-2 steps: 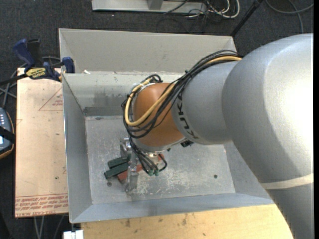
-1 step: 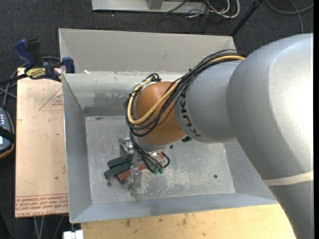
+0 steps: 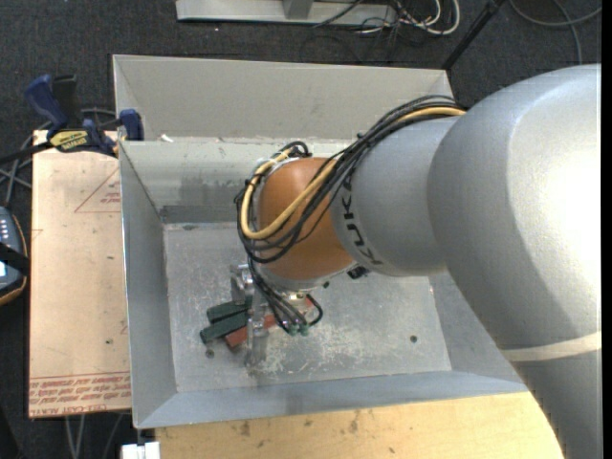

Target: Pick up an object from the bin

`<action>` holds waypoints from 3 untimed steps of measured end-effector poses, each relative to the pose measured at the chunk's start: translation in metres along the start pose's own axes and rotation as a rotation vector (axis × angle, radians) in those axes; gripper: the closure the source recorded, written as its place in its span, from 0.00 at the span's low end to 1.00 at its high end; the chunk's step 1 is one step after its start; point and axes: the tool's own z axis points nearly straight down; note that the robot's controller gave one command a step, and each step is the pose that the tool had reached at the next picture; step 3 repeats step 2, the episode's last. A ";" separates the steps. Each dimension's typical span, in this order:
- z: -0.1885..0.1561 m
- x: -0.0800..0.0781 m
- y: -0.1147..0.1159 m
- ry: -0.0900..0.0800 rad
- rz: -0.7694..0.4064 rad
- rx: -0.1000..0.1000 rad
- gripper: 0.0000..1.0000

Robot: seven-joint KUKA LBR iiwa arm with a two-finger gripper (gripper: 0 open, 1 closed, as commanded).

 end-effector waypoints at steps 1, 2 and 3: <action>-0.002 -0.003 0.000 -0.004 -0.049 -0.002 1.00; -0.002 -0.003 0.000 -0.004 -0.060 -0.003 1.00; -0.002 -0.003 0.000 -0.004 -0.060 -0.003 1.00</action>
Offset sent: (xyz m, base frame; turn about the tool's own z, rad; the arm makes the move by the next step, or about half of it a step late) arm 0.0000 0.0000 0.0000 0.0000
